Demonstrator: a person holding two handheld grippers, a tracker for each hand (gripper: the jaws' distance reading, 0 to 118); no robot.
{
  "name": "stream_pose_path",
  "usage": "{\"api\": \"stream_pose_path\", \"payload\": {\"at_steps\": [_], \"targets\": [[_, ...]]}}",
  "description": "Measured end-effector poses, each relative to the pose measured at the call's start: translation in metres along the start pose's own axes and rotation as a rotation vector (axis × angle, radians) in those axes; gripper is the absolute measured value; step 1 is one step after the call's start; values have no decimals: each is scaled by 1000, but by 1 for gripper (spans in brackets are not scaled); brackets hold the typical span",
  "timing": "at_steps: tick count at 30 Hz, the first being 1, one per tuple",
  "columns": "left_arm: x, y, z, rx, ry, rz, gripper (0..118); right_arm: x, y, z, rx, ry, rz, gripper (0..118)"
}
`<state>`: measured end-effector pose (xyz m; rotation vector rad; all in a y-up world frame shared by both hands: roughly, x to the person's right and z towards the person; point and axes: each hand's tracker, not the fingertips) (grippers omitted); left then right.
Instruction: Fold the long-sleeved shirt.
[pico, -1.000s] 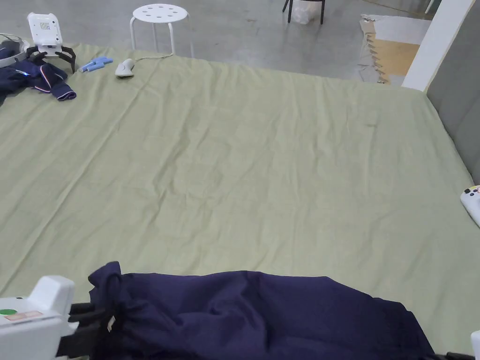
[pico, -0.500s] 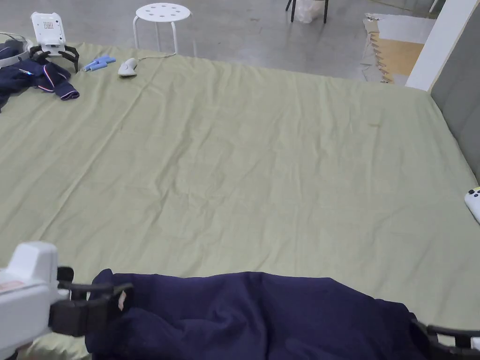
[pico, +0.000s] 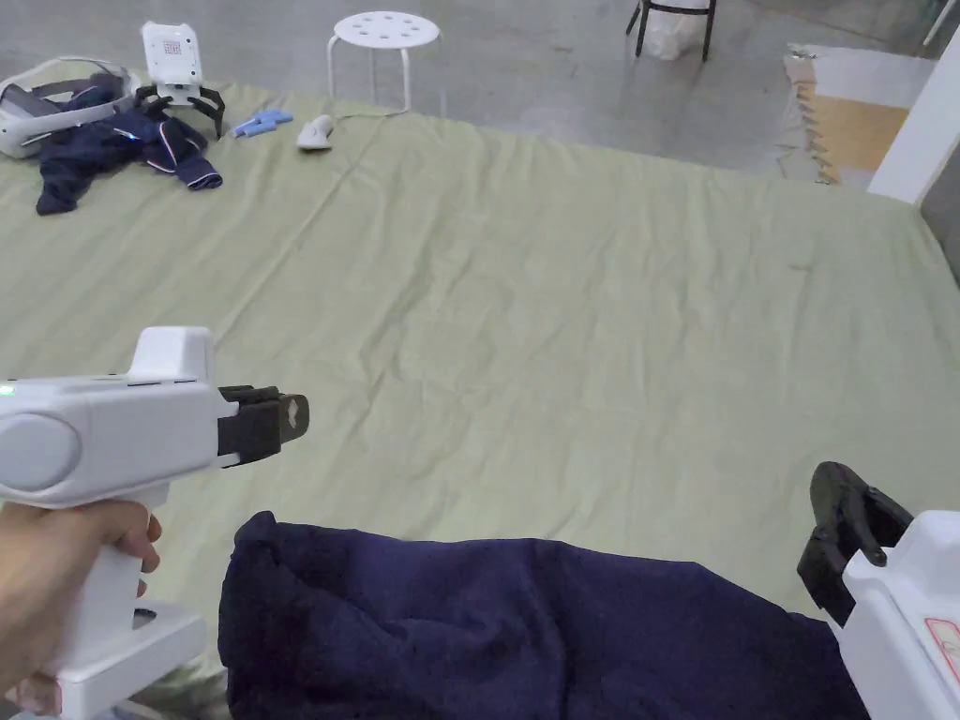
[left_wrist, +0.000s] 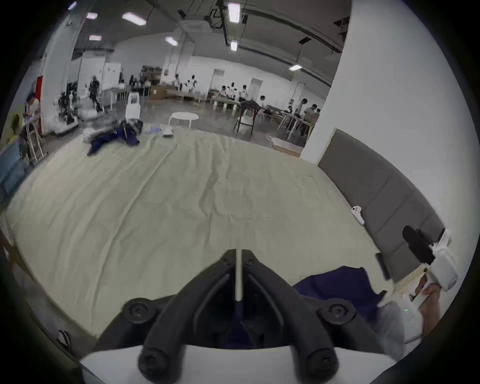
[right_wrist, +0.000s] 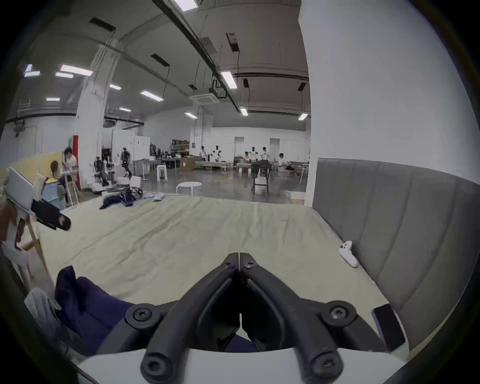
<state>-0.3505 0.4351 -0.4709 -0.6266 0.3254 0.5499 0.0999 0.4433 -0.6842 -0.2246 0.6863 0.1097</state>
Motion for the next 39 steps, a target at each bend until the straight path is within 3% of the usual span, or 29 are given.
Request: {"api": "stream_pose_path", "payload": {"at_steps": [1, 2, 3, 4, 8, 12, 13, 16, 20, 22, 25, 27, 28, 29, 31, 39], "targets": [[-15, -2, -5, -37, -57, 67, 53, 2, -2, -1, -2, 12, 0, 0], [-29, -2, -4, -71, -92, 132, 88, 1, -1, 0, -4, 16, 1, 0], [-45, -10, -9, -121, -121, 198, 106, 1, -1, 2, -4, 19, 0, 0], [-61, -19, -13, -139, -167, 249, 111, 1, -1, 3, -5, 31, 3, 0], [-134, -57, -27, -249, -216, 430, 111, 3, -3, 3, -16, 47, 3, 0], [-165, -101, -62, -410, -245, 555, 111, 0, -3, -1, -24, 59, 0, 0], [-165, -110, -72, -448, -260, 559, 112, -3, -3, -2, -25, 60, 7, 0], [-124, -99, -63, -343, -345, 506, 112, -8, -2, -5, -31, 71, 22, 0], [-111, -91, -83, -383, -327, 468, 112, -14, -2, -11, -37, 88, 15, 0], [-101, -90, -89, -410, -355, 369, 112, -18, -3, -14, -39, 90, 10, 0], [-91, -92, -100, -417, -432, 429, 111, -20, -7, -18, -43, 100, -3, 0], [-98, -90, -105, -397, -387, 404, 99, -19, -9, -19, -51, 99, -5, 0], [-100, -89, -104, -396, -330, 365, 79, -17, -11, -19, -53, 98, -9, 0], [-106, -91, -101, -355, -274, 342, 31, -16, -12, -19, -56, 99, -14, 0], [-105, -104, -104, -369, -371, 486, 28, -11, -14, -20, -61, 87, -23, 0], [-125, -60, -76, -232, -275, 439, 28, 16, -12, -19, -58, 33, -47, 0]]}}
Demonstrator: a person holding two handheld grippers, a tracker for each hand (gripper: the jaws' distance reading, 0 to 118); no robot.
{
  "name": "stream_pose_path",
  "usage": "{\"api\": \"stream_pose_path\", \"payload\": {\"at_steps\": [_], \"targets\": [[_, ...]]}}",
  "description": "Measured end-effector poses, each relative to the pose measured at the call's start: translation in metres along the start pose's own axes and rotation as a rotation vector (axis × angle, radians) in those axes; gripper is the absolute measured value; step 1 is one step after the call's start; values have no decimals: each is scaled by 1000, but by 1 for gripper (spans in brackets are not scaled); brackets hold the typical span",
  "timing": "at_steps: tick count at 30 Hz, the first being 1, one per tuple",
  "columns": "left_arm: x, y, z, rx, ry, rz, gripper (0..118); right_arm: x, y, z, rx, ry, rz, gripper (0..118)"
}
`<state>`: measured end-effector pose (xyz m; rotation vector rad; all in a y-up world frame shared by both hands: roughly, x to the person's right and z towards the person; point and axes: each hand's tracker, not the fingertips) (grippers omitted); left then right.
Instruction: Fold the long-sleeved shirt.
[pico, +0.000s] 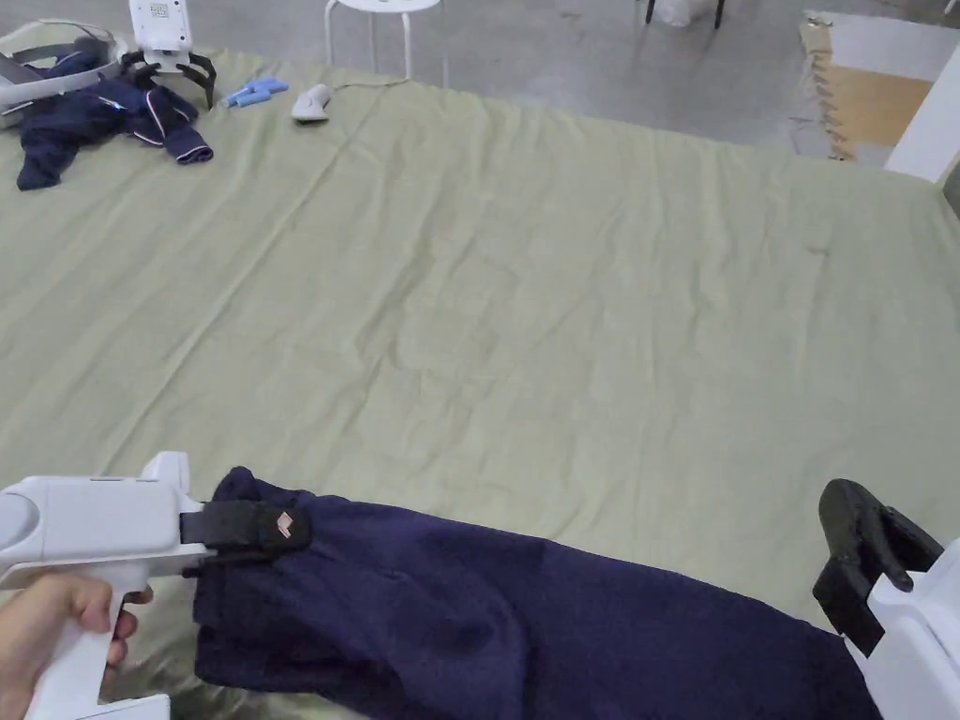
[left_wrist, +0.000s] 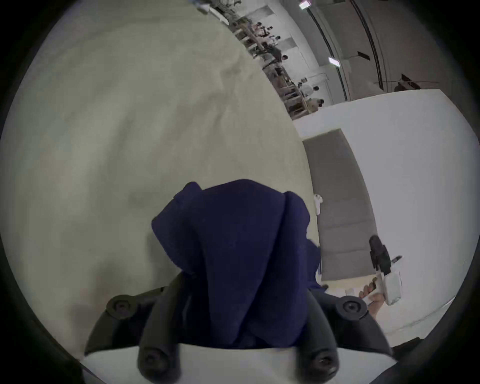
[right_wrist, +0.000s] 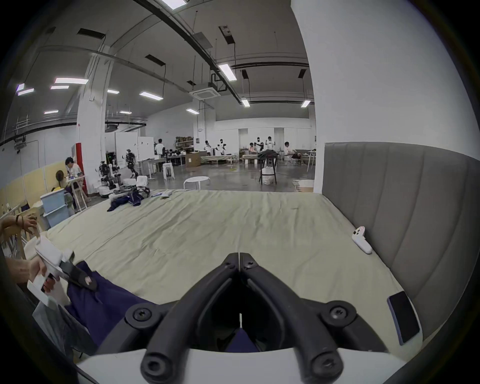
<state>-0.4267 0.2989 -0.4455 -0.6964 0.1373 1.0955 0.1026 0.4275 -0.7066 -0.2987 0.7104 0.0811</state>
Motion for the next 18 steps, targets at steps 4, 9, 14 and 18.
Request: {"api": "stream_pose_path", "payload": {"at_steps": [4, 9, 14, 18], "targets": [[-14, 52, 48, 75, 80, -24, 28, 9, 2, -7, 3, -21, -11, 0], [-8, 99, 104, 184, 221, -48, 28, 9, 7, -19, 14, -40, 13, 0], [32, 89, 112, 187, 218, -100, 28, 0, 17, -29, 41, -48, 47, 0], [72, 58, 78, 135, 138, -178, 28, -7, 26, -30, 65, -40, 60, 0]]}}
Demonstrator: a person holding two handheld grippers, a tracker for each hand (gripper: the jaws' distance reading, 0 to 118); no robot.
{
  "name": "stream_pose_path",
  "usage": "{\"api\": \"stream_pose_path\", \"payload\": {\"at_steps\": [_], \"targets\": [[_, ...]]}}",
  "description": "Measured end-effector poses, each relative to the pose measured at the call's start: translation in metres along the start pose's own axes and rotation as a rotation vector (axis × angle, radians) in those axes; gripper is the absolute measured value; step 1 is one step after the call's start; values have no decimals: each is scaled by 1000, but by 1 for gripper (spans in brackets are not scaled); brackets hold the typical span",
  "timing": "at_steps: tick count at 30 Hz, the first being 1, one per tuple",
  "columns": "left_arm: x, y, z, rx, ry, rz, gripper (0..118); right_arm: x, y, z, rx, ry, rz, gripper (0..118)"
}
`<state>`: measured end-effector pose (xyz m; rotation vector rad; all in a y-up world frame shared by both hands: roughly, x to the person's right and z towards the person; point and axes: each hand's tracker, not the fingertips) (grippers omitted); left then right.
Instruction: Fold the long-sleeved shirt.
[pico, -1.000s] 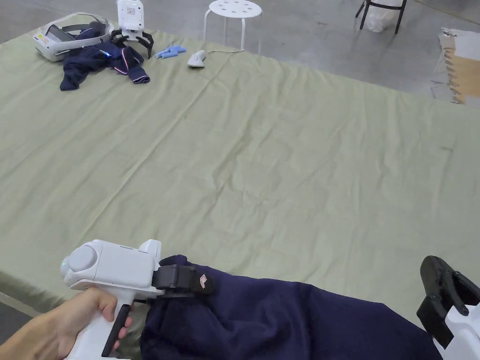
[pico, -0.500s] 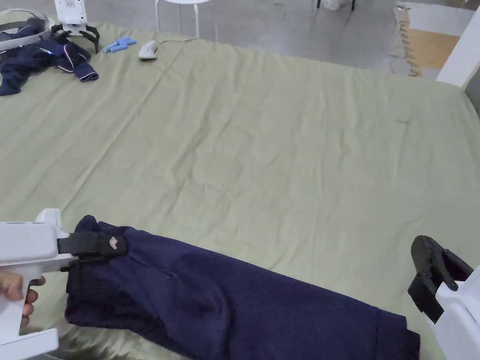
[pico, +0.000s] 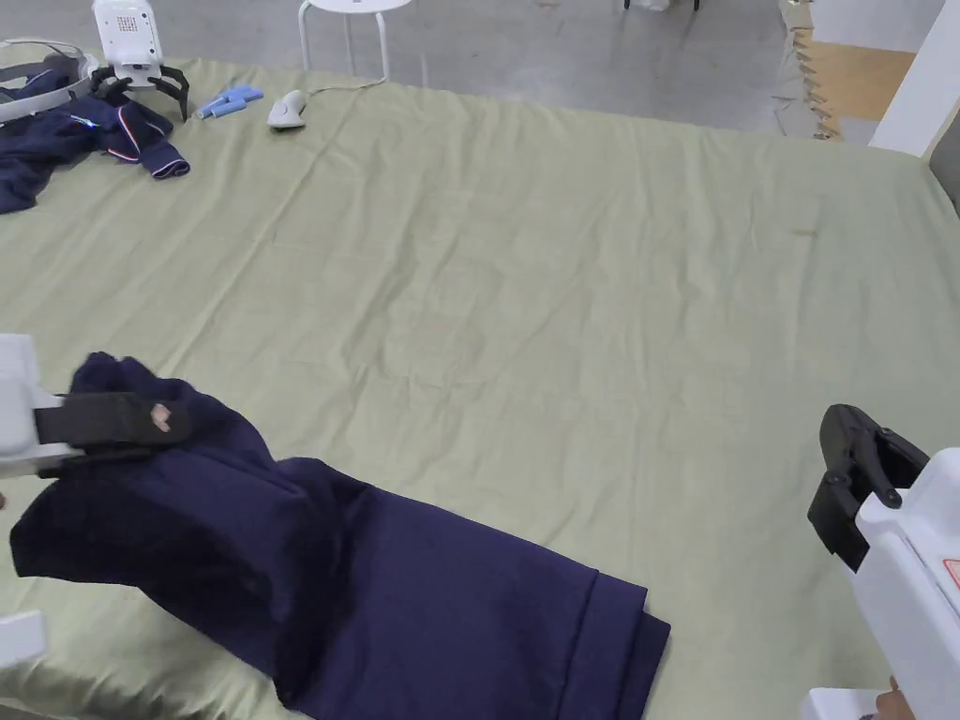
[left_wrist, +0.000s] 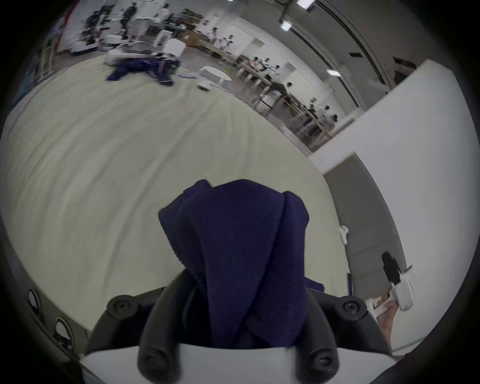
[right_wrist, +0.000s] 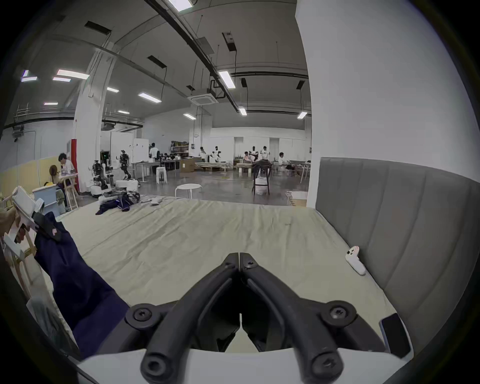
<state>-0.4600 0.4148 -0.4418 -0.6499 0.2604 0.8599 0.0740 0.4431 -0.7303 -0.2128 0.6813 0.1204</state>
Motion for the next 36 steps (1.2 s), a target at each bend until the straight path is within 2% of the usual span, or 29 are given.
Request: {"api": "stream_pose_path", "payload": {"at_steps": [2, 7, 8, 9, 12, 14, 16, 20, 23, 24, 25, 26, 27, 28, 29, 33, 36], "targets": [[40, -26, -18, -33, -48, 2, 28, -1, 3, 3, 7, 2, 18, 0], [115, -81, -73, -152, -38, -131, 27, 4, 2, 17, 14, -12, 46, 0], [128, -90, -83, -160, -45, -209, 27, 7, 0, 20, 8, -16, 50, 0], [140, -98, -94, -162, -38, -198, 27, 10, -2, 23, 5, -22, 51, 0], [168, -115, -124, -193, -18, -215, 27, 21, -9, 29, -18, -52, 36, 0], [190, -133, -145, -243, 23, -334, 27, 27, -14, 32, -33, -65, 5, 0], [206, -157, -171, -277, 74, -345, 28, 29, -18, 33, -47, -77, 1, 0], [223, -202, -216, -386, 38, -277, 28, 31, -24, 37, -66, -82, -11, 0], [242, -228, -228, -377, 61, -367, 28, 31, -26, 36, -73, -78, -20, 0], [248, -230, -227, -381, 31, -378, 32, 31, -27, 37, -72, -75, -19, 0], [252, -230, -222, -388, 2, -373, 44, 31, -27, 37, -69, -74, -20, 0], [258, -229, -216, -410, -58, -375, 70, 32, -27, 37, -68, -73, -23, 0], [263, -228, -208, -410, -119, -365, 85, 33, -27, 37, -69, -71, -26, 0], [266, -225, -197, -398, -173, -353, 98, 33, -26, 38, -65, -70, -29, 0], [270, -219, -178, -381, -218, -346, 105, 34, -26, 38, -62, -71, -33, 0], [252, -176, -106, -239, -352, -290, 105, 39, -25, 43, -54, -71, -47, 0], [212, -129, -77, -176, -329, -167, 106, 41, -27, 43, -53, -76, -62, 0]]}}
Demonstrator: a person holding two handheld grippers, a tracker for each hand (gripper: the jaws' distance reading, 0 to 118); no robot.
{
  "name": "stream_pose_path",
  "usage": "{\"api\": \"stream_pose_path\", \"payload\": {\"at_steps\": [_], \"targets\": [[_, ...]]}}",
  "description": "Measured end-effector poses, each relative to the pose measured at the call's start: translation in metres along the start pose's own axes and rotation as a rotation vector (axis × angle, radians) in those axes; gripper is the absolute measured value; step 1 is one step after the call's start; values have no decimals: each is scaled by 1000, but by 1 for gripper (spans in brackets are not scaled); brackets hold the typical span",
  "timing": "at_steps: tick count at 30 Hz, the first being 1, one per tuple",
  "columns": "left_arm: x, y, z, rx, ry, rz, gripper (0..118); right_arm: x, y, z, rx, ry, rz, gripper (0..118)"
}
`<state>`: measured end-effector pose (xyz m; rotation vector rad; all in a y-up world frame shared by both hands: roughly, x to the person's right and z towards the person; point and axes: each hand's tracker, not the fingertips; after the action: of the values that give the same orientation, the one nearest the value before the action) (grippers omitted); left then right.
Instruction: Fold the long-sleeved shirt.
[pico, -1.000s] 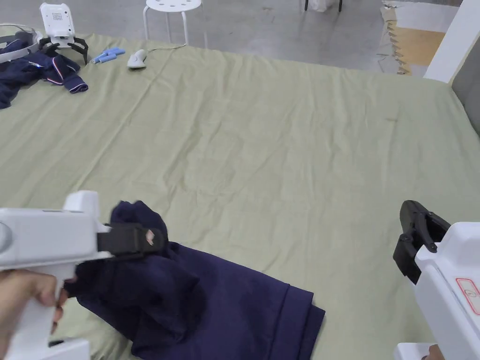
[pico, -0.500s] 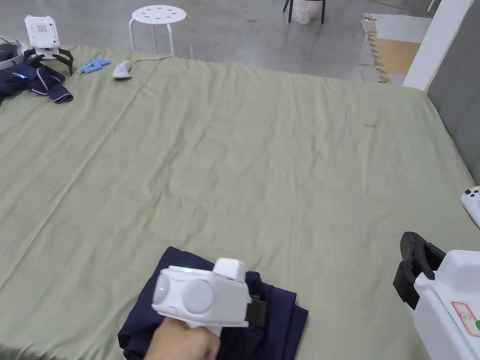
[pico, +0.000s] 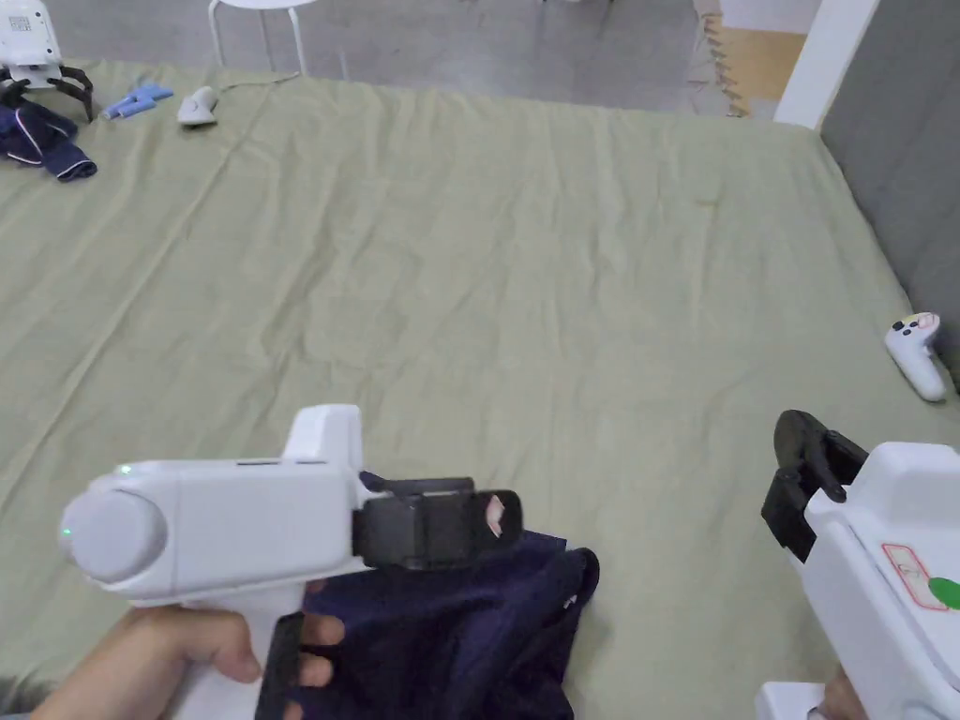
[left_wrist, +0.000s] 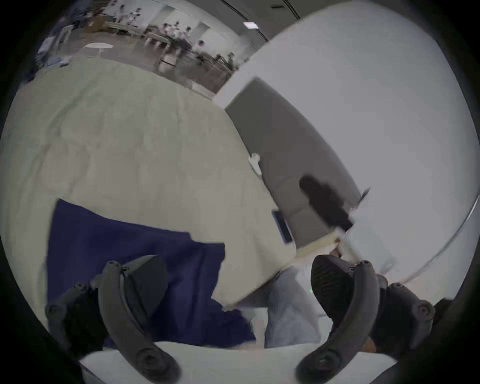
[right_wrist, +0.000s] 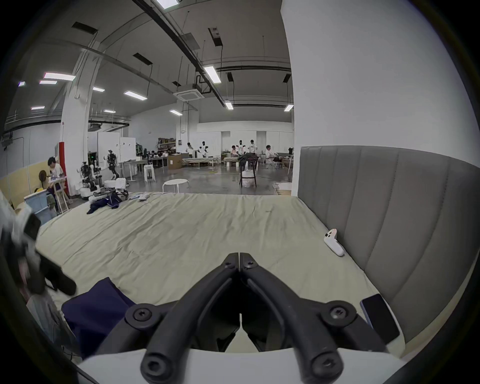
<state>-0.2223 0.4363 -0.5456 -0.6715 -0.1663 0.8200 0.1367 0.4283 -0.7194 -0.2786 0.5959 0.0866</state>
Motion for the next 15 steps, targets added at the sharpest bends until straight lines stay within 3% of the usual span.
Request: {"api": "stream_pose_path", "payload": {"at_steps": [2, 3, 4, 5, 6, 10, 15], "targets": [[-37, 19, 19, 47, 17, 73, 98, 0, -2, 0, -4, 1, -12, 0], [-55, 24, 24, 72, 21, 104, 82, 0, -3, 0, -5, 2, -16, 0], [-72, 28, 22, 60, 9, 132, 57, 0, -5, 0, -8, 4, -19, 0], [-96, 30, 14, 15, -13, 165, 18, -1, -6, 0, -11, 7, -21, 0], [-109, 28, 5, -18, 15, 185, 11, -2, -7, -1, -16, 7, -22, 0], [-150, -3, -46, -212, -44, 223, 5, -2, -10, 0, -27, 10, -21, 0], [-127, -57, -115, -358, -44, 215, 5, 0, -13, 2, -43, -2, -20, 0]]}}
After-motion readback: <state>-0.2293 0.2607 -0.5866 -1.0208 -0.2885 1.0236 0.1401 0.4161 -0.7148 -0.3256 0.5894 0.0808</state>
